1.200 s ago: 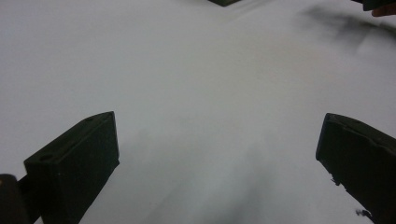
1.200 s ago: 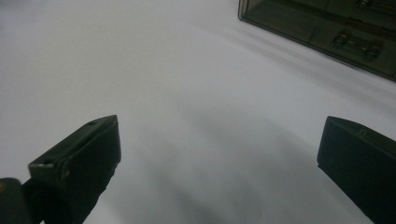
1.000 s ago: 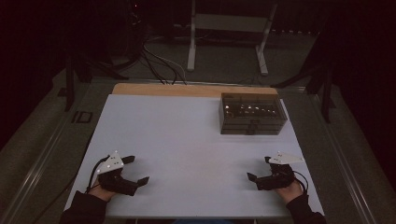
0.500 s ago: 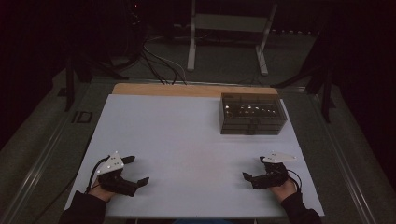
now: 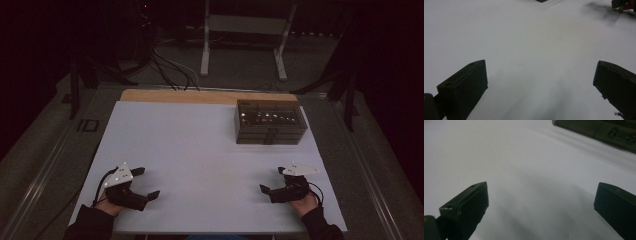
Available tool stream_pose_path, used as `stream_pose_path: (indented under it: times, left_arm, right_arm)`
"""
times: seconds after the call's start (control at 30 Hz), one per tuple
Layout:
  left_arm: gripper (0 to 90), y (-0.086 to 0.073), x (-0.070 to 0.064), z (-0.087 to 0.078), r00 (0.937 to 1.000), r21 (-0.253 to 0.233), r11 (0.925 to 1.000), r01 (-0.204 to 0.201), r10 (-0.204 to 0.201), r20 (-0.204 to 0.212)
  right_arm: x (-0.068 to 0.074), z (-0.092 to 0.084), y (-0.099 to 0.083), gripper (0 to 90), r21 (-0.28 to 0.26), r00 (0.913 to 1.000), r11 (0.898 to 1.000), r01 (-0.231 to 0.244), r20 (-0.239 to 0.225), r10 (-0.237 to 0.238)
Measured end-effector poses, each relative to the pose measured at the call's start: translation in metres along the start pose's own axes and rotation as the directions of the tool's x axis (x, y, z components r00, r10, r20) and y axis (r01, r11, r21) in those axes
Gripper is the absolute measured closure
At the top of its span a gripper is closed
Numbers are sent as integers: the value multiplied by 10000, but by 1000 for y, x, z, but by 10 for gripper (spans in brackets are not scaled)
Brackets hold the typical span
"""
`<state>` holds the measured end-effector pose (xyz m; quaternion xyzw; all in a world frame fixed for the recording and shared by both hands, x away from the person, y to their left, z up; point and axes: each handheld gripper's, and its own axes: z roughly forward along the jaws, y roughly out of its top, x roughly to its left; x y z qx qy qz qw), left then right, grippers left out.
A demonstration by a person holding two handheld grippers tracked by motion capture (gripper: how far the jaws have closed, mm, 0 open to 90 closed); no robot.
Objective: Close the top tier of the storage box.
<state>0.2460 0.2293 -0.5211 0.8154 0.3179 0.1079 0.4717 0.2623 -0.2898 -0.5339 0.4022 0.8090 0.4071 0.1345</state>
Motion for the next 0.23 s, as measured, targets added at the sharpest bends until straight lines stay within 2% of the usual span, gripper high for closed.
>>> stream_pose_path:
  times: [0.23]
  left_arm:
    - [9,1,0,0,10000,-27,10000,-15,15,-1]
  right_arm:
    - [0,1,-1,0,112,10000,9999,14,23,-14]
